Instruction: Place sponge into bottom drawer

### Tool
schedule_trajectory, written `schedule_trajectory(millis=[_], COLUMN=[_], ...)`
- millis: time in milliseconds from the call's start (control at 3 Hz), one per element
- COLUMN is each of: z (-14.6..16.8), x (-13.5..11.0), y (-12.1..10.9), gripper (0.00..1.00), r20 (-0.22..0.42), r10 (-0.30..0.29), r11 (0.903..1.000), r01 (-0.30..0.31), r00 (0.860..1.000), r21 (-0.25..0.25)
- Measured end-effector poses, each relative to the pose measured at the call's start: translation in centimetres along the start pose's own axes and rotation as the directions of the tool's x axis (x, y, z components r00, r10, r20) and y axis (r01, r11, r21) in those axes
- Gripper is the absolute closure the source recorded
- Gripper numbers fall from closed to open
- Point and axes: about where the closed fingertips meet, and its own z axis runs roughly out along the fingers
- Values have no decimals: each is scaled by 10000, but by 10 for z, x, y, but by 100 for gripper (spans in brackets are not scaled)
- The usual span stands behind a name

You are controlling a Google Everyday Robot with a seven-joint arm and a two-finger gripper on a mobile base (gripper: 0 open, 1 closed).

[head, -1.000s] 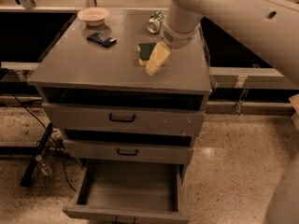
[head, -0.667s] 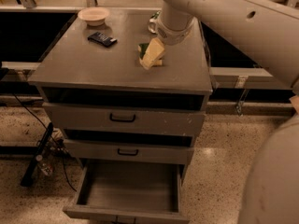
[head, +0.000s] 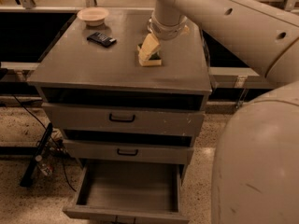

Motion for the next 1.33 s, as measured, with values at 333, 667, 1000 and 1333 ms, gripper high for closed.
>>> schedule_trajectory(millis=[333,667,1000,1333], z=[11,21,21,35], x=[-9,-32,-32,-39], y=[5,18,18,29], gripper=[0,0,0,0], r20=[-7,87,87,-257], r10=[249,419,419,183], r11=[9979,9905,9905,9831], r01=[-249,-404,-403,-227], r00=[9997,9991,9991,9995], r21=[-603,-1317,-1318,-1815])
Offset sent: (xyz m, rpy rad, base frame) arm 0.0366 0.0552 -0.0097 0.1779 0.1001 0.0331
